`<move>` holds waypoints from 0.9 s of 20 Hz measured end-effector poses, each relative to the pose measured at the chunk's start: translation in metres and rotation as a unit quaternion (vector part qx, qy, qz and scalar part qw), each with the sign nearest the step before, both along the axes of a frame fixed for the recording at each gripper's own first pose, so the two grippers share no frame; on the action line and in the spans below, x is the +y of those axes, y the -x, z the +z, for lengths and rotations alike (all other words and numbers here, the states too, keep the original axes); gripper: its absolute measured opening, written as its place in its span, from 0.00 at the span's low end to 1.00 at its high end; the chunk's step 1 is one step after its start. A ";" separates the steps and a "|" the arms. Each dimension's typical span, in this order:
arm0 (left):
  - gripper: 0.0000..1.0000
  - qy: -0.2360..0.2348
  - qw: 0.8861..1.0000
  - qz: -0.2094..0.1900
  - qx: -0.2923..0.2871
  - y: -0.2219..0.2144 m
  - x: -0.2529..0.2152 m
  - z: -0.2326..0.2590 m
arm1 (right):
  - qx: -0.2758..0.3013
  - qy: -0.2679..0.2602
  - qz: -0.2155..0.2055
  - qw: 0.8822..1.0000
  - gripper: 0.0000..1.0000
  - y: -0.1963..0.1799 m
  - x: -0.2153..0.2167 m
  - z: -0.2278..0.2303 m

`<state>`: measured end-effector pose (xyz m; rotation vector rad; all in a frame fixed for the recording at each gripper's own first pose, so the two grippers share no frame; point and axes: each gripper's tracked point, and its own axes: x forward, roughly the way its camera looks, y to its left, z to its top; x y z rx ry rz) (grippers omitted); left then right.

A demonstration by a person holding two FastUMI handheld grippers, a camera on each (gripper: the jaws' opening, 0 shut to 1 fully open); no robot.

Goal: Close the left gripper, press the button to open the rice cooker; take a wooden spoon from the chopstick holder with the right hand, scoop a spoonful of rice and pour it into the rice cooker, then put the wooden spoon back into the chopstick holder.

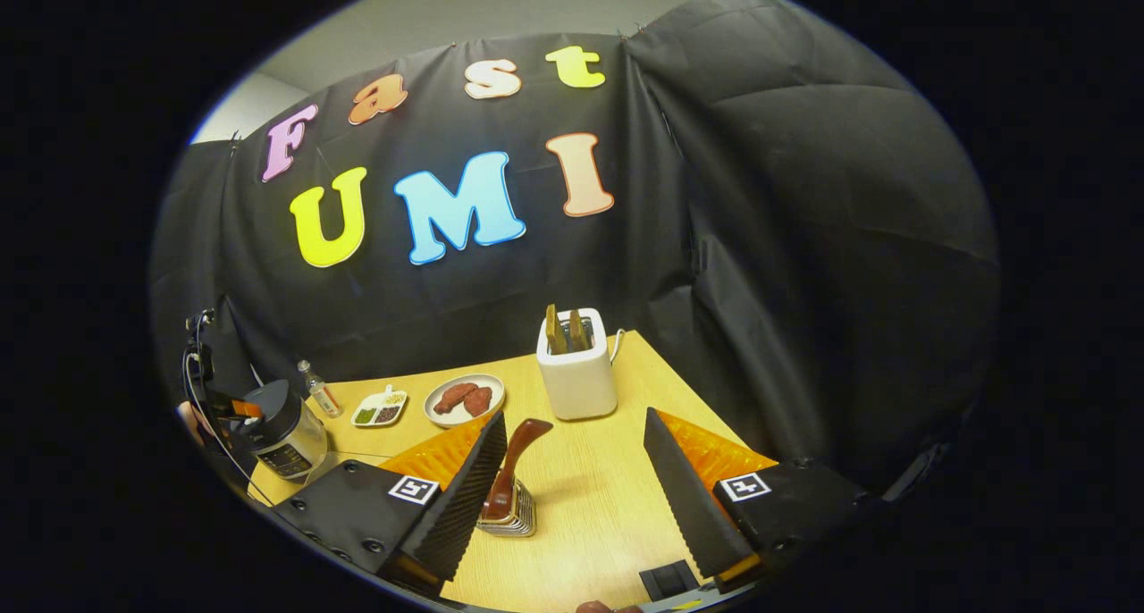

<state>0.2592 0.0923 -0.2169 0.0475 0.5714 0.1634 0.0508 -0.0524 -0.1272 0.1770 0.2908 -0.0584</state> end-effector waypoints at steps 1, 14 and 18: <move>0.98 0.003 1.000 -0.002 0.008 0.004 -0.004 0.002 | -0.011 0.004 -0.003 1.000 0.98 0.001 0.003 0.011; 0.96 0.030 0.947 -0.140 -0.287 0.136 -0.087 0.259 | -0.122 0.068 -0.033 0.990 0.98 0.040 0.038 0.142; 0.96 0.046 0.934 -0.137 -0.326 0.185 -0.079 0.256 | -0.139 0.088 -0.058 0.985 0.98 0.075 0.038 0.144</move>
